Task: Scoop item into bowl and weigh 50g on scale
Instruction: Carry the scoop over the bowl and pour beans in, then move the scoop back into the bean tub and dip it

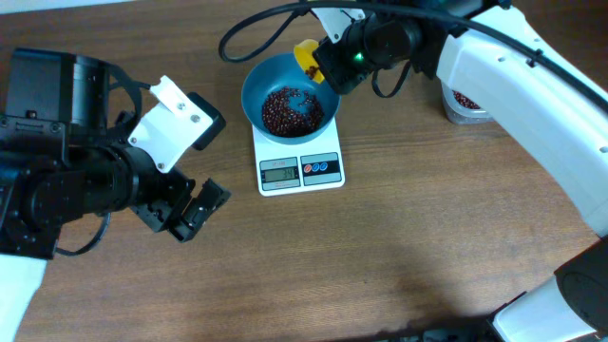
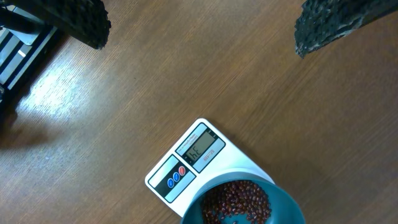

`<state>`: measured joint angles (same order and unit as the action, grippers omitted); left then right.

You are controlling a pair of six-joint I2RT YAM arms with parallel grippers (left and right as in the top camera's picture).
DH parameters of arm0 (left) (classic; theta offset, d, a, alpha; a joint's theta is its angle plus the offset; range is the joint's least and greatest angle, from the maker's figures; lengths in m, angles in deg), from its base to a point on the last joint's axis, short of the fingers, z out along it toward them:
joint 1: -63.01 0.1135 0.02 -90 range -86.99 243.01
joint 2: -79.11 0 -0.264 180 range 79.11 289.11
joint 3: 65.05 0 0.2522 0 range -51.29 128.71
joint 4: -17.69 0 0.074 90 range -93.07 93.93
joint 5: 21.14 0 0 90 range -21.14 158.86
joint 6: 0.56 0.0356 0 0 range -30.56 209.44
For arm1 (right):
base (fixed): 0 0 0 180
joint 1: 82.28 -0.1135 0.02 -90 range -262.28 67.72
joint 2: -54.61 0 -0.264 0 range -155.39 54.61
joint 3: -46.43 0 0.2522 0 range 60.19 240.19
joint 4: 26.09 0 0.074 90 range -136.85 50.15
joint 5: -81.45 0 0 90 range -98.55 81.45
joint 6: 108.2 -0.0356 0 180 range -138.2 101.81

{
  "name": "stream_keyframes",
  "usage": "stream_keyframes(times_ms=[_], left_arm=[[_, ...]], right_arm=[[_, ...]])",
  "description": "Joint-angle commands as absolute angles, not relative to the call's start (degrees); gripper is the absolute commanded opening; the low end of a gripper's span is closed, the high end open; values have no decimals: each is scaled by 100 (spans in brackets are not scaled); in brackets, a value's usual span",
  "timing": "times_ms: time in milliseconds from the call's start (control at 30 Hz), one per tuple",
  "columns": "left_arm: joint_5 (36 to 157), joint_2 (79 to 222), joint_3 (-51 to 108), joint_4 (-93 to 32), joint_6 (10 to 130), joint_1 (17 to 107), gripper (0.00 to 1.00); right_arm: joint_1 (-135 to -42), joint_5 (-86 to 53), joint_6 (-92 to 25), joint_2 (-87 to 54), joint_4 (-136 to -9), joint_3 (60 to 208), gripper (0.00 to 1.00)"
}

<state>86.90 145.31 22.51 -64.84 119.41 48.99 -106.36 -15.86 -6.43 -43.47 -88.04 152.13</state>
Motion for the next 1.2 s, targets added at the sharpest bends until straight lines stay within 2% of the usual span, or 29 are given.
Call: stream_keyframes(times_ms=[0, 100, 433, 533, 700, 733, 833, 933, 1033, 1100, 1167], left_arm=[[8749, 14498, 2230, -6473, 11928, 4885, 99], [8749, 14498, 2230, -6473, 11928, 4885, 99], [8749, 14498, 2230, -6471, 11928, 4885, 99], [8747, 14498, 2230, -6471, 11928, 4885, 99], [8749, 14498, 2230, -6471, 11928, 4885, 99], [8749, 14498, 2230, -6471, 11928, 4885, 99], [8749, 14498, 2230, -6473, 11928, 4885, 99], [8749, 14498, 2230, -6473, 11928, 4885, 99], [8749, 14498, 2230, -6473, 11928, 4885, 99], [8749, 14498, 2230, -6471, 11928, 4885, 99], [8749, 14498, 2230, -6471, 11928, 4885, 99]], right_arm=[[-10737, -1580, -649, -4172, -8758, 15548, 4], [-10743, -1134, -651, -4316, -8915, 15360, 4], [-10857, -1296, -651, -4222, -8906, 15707, 4], [-10861, -1132, -649, -4402, -9243, 15509, 4], [-10918, -1053, -647, -4218, -8933, 15738, 4], [-10911, -813, -647, -4224, -8987, 15738, 4], [-10820, 1439, -647, -4205, -9223, 15740, 4], [-10201, 2964, -647, -4205, -9470, 15740, 4], [-9375, 2940, -649, -4211, -9735, 15738, 4], [-8761, 2634, -649, -4229, -9774, 15734, 4], [-8072, 1161, -651, -4233, -9833, 15721, 4]])
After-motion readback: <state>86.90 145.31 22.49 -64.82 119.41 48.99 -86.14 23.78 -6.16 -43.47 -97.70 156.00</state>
